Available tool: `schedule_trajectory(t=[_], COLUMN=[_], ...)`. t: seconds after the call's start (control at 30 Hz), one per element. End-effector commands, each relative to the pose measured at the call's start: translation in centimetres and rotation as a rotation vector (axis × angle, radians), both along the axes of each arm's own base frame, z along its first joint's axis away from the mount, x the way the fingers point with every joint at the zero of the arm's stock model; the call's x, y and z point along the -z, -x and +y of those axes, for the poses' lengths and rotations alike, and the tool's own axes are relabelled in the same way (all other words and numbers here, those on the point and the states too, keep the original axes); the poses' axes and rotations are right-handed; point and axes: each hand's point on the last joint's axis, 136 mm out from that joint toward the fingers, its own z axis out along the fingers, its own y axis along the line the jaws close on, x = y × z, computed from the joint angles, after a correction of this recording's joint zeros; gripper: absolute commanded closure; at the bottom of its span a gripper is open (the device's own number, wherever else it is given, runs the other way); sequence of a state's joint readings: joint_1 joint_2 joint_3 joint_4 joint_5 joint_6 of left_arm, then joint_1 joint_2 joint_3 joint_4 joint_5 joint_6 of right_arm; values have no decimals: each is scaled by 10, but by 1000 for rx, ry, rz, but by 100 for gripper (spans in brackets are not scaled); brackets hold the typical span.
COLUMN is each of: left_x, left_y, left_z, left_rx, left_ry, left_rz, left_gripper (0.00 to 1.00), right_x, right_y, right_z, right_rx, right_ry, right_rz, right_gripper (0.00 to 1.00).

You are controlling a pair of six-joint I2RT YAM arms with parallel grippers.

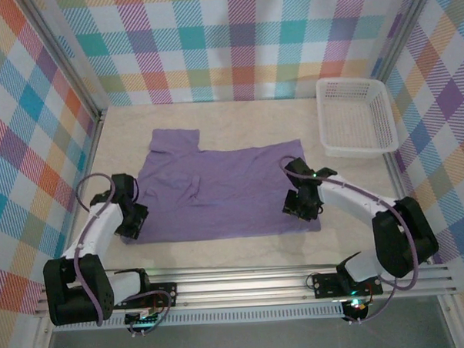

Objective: Fold and stack the t-shirts

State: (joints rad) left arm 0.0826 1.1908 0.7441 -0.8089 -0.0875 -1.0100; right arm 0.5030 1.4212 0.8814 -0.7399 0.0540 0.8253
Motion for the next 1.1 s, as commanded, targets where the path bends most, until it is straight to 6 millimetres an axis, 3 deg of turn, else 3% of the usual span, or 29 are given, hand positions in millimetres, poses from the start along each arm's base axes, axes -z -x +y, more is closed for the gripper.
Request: schedule_trajectory(t=[0.0, 0.1, 0.23, 0.33, 0.43, 0.6, 0.73, 0.9, 1.07], left_x=[-42, -61, -66, -62, -51, -50, -41, -23, -16], left_y=[-49, -124, -218, -266, -303, -348, -368, -378, -381], left_z=[14, 11, 10, 13, 12, 6, 3, -3, -5], left_rx=[37, 180, 339, 392, 425, 481, 519, 559, 594], left_ry=[-63, -59, -62, -77, -67, -55, -46, -45, -68], left_rz=[-114, -156, -192, -219, -261, -372, -383, -355, -332], left_gripper=[47, 47, 53, 51, 51, 49, 47, 43, 41], right_x=[-42, -62, -73, -72, -61, -33, -5, 9, 17], right_y=[-54, -111, -179, -214, -242, -277, -283, -289, -296], right_z=[2, 4, -8, -19, -24, -32, -49, -63, -61], right_rx=[-44, -65, -54, -39, -18, 14, 66, 103, 76], right_ry=[18, -5, 37, 100, 139, 235, 358, 360, 318], right_rz=[-176, -253, -313, -322, -323, -296, -197, -180, -167], right_gripper=[55, 55, 55, 55, 55, 55, 54, 53, 53])
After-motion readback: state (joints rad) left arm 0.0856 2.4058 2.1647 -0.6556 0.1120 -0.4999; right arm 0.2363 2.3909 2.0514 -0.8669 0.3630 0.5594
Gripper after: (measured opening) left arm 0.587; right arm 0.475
